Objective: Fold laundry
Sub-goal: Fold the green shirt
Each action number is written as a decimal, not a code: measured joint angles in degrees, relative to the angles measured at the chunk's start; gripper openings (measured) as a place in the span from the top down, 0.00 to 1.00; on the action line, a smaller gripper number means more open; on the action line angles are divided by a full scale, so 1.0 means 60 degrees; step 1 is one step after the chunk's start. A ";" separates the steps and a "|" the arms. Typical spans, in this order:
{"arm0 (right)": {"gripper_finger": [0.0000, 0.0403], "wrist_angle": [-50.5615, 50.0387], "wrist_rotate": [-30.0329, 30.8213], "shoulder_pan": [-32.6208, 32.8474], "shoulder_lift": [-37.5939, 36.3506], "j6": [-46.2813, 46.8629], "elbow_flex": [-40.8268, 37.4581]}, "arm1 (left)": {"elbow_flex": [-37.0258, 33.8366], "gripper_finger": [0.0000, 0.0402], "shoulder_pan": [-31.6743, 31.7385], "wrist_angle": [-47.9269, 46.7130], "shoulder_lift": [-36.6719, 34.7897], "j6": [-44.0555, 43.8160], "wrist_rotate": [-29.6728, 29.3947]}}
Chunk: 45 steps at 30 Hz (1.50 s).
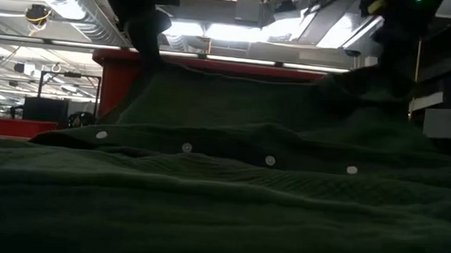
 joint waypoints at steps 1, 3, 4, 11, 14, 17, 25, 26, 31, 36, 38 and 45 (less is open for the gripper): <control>0.99 0.0000 -0.0002 0.0002 0.0001 -0.0003 -0.0118 | 0.0000 0.98 0.0000 -0.0003 0.0000 -0.0007 0.0011; 0.99 0.0006 -0.0009 0.0017 0.0004 -0.0004 -0.0291 | 0.0000 0.98 0.0000 -0.0004 0.0000 -0.0013 0.0015; 0.99 0.0006 -0.0005 0.0028 0.0004 -0.0004 -0.0355 | 0.0000 0.98 0.0000 0.0000 0.0000 -0.0014 0.0021; 0.99 0.0010 0.0036 0.0028 0.0004 -0.0002 -0.0423 | 0.0000 0.98 0.0000 0.0000 0.0000 -0.0014 0.0003; 0.99 0.0010 0.0089 0.0028 0.0004 0.0000 -0.0423 | 0.0000 0.98 0.0000 0.0000 0.0000 -0.0014 0.0000; 0.99 0.0041 0.0090 0.0028 0.0004 0.0000 -0.0423 | 0.0000 0.98 0.0000 0.0000 0.0000 -0.0014 -0.0004; 0.99 0.0369 0.0189 0.0028 0.0004 0.0000 -0.0423 | 0.0000 0.97 0.0000 0.0000 0.0000 -0.0014 -0.0011; 0.99 0.0435 0.0276 0.0028 0.0004 0.0004 -0.0423 | 0.0000 0.97 0.0000 0.0001 0.0000 -0.0014 -0.0015; 0.98 0.0443 0.0428 0.0028 0.0004 0.0004 -0.0423 | 0.0000 0.92 0.0015 0.0005 0.0000 -0.0014 -0.0024; 0.84 0.0443 0.0428 0.0028 0.0004 0.0025 -0.0423 | 0.0000 0.84 0.0011 0.0032 0.0000 -0.0011 -0.0139; 0.76 0.0440 0.0432 0.0028 0.0004 0.0025 -0.0423 | 0.0000 0.80 0.0009 0.0033 0.0004 -0.0011 -0.0134; 0.60 0.0414 0.0430 0.0028 0.0004 -0.0325 -0.0423 | 0.0000 0.68 0.0011 0.0053 0.0004 0.0006 -0.0073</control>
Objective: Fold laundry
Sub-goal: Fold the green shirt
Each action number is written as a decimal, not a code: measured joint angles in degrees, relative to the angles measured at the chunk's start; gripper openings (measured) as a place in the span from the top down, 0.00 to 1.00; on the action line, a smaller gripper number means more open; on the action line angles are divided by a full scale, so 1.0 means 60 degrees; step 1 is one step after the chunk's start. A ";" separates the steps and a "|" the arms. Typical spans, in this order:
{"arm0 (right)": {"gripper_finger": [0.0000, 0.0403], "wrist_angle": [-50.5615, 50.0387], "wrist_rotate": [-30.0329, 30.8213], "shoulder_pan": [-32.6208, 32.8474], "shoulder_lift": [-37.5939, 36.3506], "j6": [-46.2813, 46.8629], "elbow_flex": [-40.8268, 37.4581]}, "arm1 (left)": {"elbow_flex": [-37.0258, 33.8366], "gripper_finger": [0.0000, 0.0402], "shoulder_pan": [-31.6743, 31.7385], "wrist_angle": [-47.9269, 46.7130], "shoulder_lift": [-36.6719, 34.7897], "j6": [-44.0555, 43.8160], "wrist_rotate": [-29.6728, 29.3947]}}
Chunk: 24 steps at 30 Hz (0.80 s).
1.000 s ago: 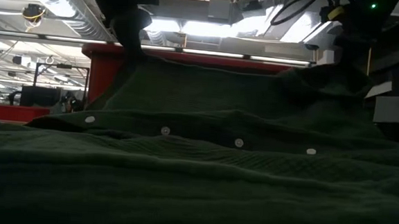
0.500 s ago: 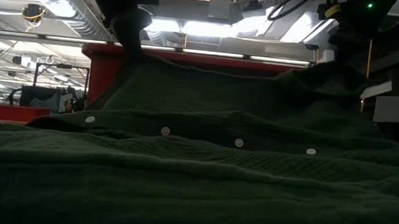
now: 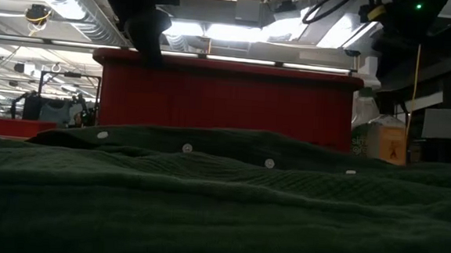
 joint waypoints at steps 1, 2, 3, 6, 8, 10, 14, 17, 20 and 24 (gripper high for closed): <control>0.59 -0.0002 -0.0026 0.0000 0.0000 -0.0126 0.0000 | 0.0000 0.67 -0.0002 0.0021 0.0000 -0.0109 0.0005; 0.59 -0.0029 -0.0150 0.0000 0.0000 -0.0183 0.0025 | 0.0000 0.67 -0.0012 0.0033 -0.0003 -0.0263 0.0029; 0.59 -0.0051 -0.0306 0.0000 0.0004 -0.0205 0.0089 | 0.0000 0.67 -0.0034 0.0035 -0.0027 -0.0370 0.0082; 0.60 -0.0038 -0.1033 0.0000 0.0004 -0.0289 0.0455 | 0.0000 0.69 -0.0159 0.0116 -0.0099 -0.0461 0.0356; 0.61 0.0025 -0.1961 0.0001 0.0004 -0.0372 0.0794 | 0.0000 0.71 -0.0338 0.0180 -0.0165 -0.0486 0.0730; 0.62 0.0354 -0.3315 0.0025 -0.0004 -0.0368 0.1022 | 0.0000 0.73 -0.0566 0.0324 -0.0193 -0.0547 0.1512; 0.64 0.2364 -0.5621 0.0751 0.0002 -0.0363 0.0915 | 0.0004 0.76 -0.1135 0.0675 -0.0189 -0.1311 0.3829; 0.65 0.4568 -0.6217 0.1888 0.0102 -0.0385 0.0518 | 0.0007 0.78 -0.1827 0.0942 -0.0076 -0.1637 0.5390; 0.66 0.6204 -0.6252 0.3082 0.0282 -0.0381 0.0105 | 0.0007 0.79 -0.2717 0.1378 0.0135 -0.2014 0.5739; 0.66 0.6953 -0.6044 0.4491 0.0702 0.0053 -0.0346 | 0.0007 0.80 -0.3959 0.2138 0.0709 -0.2028 0.5489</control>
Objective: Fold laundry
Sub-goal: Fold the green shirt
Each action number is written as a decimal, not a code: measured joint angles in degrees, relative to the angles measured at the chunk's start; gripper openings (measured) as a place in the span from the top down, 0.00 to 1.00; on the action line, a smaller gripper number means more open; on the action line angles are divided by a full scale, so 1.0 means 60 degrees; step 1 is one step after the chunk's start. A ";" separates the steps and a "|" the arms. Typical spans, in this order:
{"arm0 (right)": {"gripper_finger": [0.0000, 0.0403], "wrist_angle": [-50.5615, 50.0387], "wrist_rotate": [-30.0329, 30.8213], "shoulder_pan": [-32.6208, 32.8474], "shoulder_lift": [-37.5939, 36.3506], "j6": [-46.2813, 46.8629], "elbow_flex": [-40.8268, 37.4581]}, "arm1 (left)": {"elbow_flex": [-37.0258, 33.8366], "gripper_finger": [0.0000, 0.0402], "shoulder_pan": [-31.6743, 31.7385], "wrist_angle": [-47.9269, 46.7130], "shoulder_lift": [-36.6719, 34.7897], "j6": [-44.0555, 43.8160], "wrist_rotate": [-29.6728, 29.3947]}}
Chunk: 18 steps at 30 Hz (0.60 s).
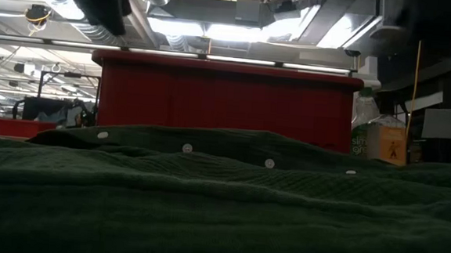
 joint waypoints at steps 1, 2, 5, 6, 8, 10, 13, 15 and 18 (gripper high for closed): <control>0.66 0.0126 0.0021 0.0297 0.0138 0.0158 -0.0115 | -0.0001 0.80 -0.0276 0.0136 0.0180 -0.0002 -0.0003; 0.66 0.0210 -0.0002 0.0576 0.0288 0.0342 -0.0215 | -0.0004 0.80 -0.0546 0.0293 0.0366 0.0000 -0.0007; 0.66 0.0389 -0.0244 0.1298 0.0764 0.0699 -0.0314 | -0.0002 0.79 -0.1233 0.1025 0.0940 0.0000 -0.0007; 0.66 0.0479 -0.0409 0.1495 0.0913 0.0808 -0.0314 | -0.0004 0.78 -0.1425 0.1227 0.1140 0.0000 -0.0004; 0.66 0.0713 -0.0747 0.1803 0.1177 0.0879 -0.0314 | -0.0004 0.77 -0.1702 0.1803 0.1480 -0.0003 -0.0003; 0.66 0.1120 -0.1208 0.2046 0.1347 0.0889 -0.0314 | -0.0004 0.75 -0.1885 0.2235 0.1764 -0.0136 -0.0008; 0.66 0.1668 -0.1807 0.2249 0.1507 0.0895 -0.0314 | -0.0004 0.70 -0.1989 0.2633 0.2134 -0.0533 -0.0009; 0.66 0.2046 -0.2026 0.2300 0.1572 0.0899 -0.0314 | -0.0004 0.66 -0.2001 0.2678 0.2356 -0.0686 0.0042; 0.66 0.2643 -0.2135 0.2409 0.1625 0.1031 -0.0314 | -0.0004 0.59 -0.2001 0.2726 0.2668 -0.0699 0.0297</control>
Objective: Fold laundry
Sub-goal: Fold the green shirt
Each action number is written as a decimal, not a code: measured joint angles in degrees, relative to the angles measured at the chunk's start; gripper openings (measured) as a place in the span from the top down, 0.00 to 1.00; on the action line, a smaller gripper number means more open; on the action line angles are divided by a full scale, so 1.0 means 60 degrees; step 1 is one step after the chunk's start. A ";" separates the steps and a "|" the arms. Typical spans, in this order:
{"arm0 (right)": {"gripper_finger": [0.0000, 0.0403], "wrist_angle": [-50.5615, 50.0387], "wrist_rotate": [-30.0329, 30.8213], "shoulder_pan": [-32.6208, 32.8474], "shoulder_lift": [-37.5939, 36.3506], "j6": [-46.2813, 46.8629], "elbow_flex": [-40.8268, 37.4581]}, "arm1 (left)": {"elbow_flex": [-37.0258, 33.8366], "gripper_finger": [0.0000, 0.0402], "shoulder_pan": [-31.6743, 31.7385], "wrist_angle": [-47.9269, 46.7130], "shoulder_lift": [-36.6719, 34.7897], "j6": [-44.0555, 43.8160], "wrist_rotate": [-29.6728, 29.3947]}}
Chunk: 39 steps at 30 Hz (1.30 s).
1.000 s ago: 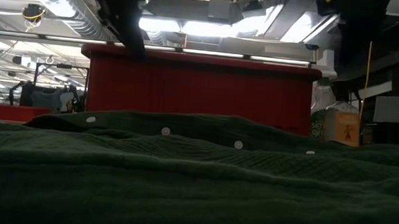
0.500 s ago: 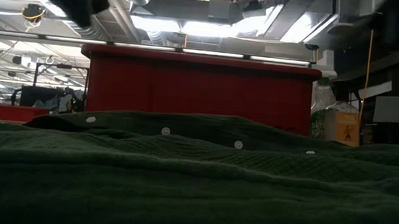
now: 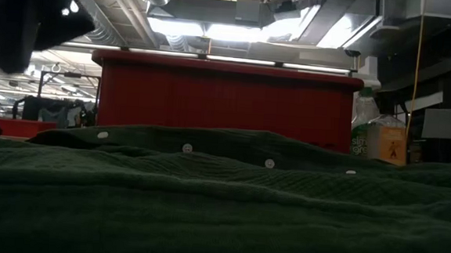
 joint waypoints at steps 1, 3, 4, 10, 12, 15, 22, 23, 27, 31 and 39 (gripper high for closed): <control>0.66 0.0160 0.0000 0.0007 0.0004 0.0097 0.0004 | 0.0000 0.57 0.0000 0.0057 0.0092 0.0012 0.0123; 0.66 0.0367 -0.0009 0.0007 0.0004 0.0376 0.0004 | 0.0000 0.54 -0.0004 0.0093 0.0267 0.0225 0.0237; 0.66 0.0443 -0.0011 0.0007 0.0004 0.0529 0.0004 | 0.0000 0.54 -0.0004 0.0148 0.0344 0.0349 0.0303; 0.66 0.0509 -0.0688 0.0202 0.0035 0.0807 0.0014 | 0.0000 0.52 -0.0066 0.0233 0.0507 0.0604 0.0374; 0.66 0.0502 -0.0772 0.0395 0.0068 0.0809 0.0018 | 0.0000 0.52 -0.0072 0.0232 0.0509 0.0611 0.0298; 0.66 0.0566 -0.0778 0.0725 0.0210 0.0809 0.0018 | 0.0000 0.52 -0.0118 0.0239 0.0506 0.0614 0.0272; 0.66 0.0604 -0.1286 0.1380 0.0572 0.2009 0.0018 | 0.0000 0.52 -0.0127 0.0238 0.0506 0.0615 0.0268; 0.66 0.0600 -0.1355 0.1444 0.0576 0.2170 0.0018 | 0.0000 0.52 -0.0127 0.0241 0.0506 0.0618 0.0268; 0.66 0.0544 -0.1304 0.1577 0.0579 0.2611 0.0018 | 0.0000 0.52 -0.0127 0.0240 0.0506 0.0617 0.0268; 0.66 0.0059 -0.1256 0.1543 0.0625 0.2821 0.0018 | 0.0000 0.52 -0.0157 0.0239 0.0506 0.0623 0.0268; 0.66 -0.0318 -0.1636 0.1552 0.1112 0.2830 0.0015 | 0.0000 0.52 -0.0222 0.0239 0.0506 0.0783 0.0257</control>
